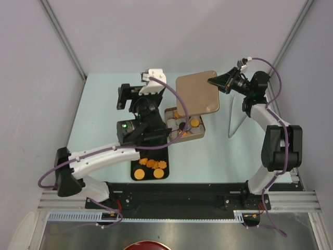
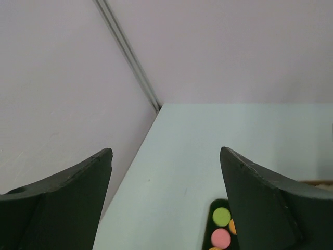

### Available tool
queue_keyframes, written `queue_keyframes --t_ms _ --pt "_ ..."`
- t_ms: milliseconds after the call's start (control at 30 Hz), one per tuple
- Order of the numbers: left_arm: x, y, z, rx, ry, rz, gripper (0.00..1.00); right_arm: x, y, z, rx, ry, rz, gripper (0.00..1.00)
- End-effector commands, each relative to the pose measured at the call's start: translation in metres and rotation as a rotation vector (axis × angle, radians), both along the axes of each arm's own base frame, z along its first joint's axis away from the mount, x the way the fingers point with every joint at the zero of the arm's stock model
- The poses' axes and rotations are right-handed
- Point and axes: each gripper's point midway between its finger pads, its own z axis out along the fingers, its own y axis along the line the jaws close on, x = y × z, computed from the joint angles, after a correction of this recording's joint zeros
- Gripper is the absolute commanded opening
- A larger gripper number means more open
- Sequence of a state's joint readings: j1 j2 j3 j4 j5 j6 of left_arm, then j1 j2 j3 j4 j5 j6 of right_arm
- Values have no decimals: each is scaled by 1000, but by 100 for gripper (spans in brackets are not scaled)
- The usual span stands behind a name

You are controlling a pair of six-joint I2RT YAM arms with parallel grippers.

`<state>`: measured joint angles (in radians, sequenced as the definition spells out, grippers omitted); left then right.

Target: Pack the cookies

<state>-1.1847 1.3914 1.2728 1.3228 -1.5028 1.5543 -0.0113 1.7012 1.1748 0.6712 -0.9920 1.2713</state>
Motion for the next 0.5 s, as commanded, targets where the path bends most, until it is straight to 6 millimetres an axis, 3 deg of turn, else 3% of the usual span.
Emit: queue_keyframes --t_ms 0,33,67,100,133,167,200,233,267,300,400,467 --pt "29 -6 35 -65 -78 76 90 -18 2 34 -30 -122 16 0" --pt "36 -6 50 -103 -101 90 91 -22 3 37 -40 -131 17 0" --pt "46 -9 52 18 -33 103 91 -23 2 34 -61 -129 14 0" --pt "57 0 55 33 -17 136 93 -27 0 39 -70 -144 5 0" --pt "64 -2 74 -151 -104 110 94 -29 -1 41 -77 -150 1 0" --pt "73 -9 66 28 -1 52 95 -30 -2 40 -87 -153 0 0" --pt "80 -11 68 -8 -2 3 95 -32 -2 43 -89 -160 0 0" --pt "79 -12 92 -253 -92 -79 96 -33 -2 46 -88 -168 -2 0" --pt "84 -26 81 -220 -17 -209 95 -34 -1 46 -88 -171 1 0" --pt "90 -19 83 -265 -16 -230 95 -34 0 47 -85 -171 4 0" --pt "100 -34 67 -447 62 -440 96 -32 1 39 -103 -169 10 0" --pt "112 -42 36 -548 173 -551 96 -26 0 25 -123 -128 -4 0"
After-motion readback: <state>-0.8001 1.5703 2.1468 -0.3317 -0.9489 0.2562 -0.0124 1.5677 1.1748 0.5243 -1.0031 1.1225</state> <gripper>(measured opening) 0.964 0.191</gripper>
